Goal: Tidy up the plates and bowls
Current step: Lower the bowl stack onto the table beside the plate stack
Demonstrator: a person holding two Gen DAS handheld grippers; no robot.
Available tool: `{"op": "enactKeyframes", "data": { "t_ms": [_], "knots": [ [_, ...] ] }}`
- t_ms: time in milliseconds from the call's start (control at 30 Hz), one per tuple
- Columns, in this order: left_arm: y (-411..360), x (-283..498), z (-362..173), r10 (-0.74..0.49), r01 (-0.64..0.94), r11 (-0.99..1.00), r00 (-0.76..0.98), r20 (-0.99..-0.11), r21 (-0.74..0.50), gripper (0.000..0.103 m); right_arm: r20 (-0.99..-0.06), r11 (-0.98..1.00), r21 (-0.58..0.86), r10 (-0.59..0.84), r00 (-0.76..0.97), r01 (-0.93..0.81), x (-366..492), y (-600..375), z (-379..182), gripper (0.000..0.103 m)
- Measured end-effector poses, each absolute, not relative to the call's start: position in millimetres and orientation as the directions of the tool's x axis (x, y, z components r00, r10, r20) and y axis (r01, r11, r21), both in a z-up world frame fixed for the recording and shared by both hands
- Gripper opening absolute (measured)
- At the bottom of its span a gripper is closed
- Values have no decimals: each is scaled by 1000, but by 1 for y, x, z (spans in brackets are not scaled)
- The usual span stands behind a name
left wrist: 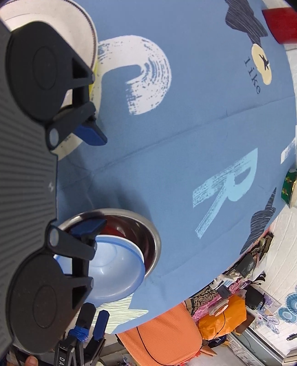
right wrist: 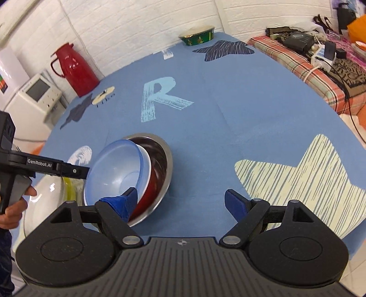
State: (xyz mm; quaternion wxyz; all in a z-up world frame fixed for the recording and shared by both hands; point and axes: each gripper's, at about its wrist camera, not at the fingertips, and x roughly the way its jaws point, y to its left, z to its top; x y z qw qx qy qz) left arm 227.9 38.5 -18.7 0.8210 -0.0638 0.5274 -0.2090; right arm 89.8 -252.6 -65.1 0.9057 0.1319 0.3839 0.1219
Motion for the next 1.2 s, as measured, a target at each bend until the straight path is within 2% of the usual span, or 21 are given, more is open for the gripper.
{"op": "enactKeyframes", "data": {
  "t_ms": [267, 567, 700, 1100, 1200],
  "knots": [
    [36, 230, -26, -412, 270, 904, 348, -842, -330, 65, -727, 971, 171, 240, 644, -169, 102, -244, -63, 71],
    [32, 228, -27, -398, 275, 910, 366, -841, -310, 66, -747, 968, 174, 249, 617, -179, 118, -239, -70, 71],
    [34, 227, -26, -403, 274, 908, 371, -837, -317, 66, -751, 960, 219, 281, 598, -176, 127, -243, -77, 72],
    [35, 222, -24, -378, 202, 925, 420, -825, -321, 67, -736, 953, 269, 298, 608, -140, 124, -247, -85, 77],
    [36, 219, -24, -394, 206, 919, 424, -816, -337, 59, -733, 955, 276, 284, 618, -111, 123, -246, -85, 77]
  ]
}}
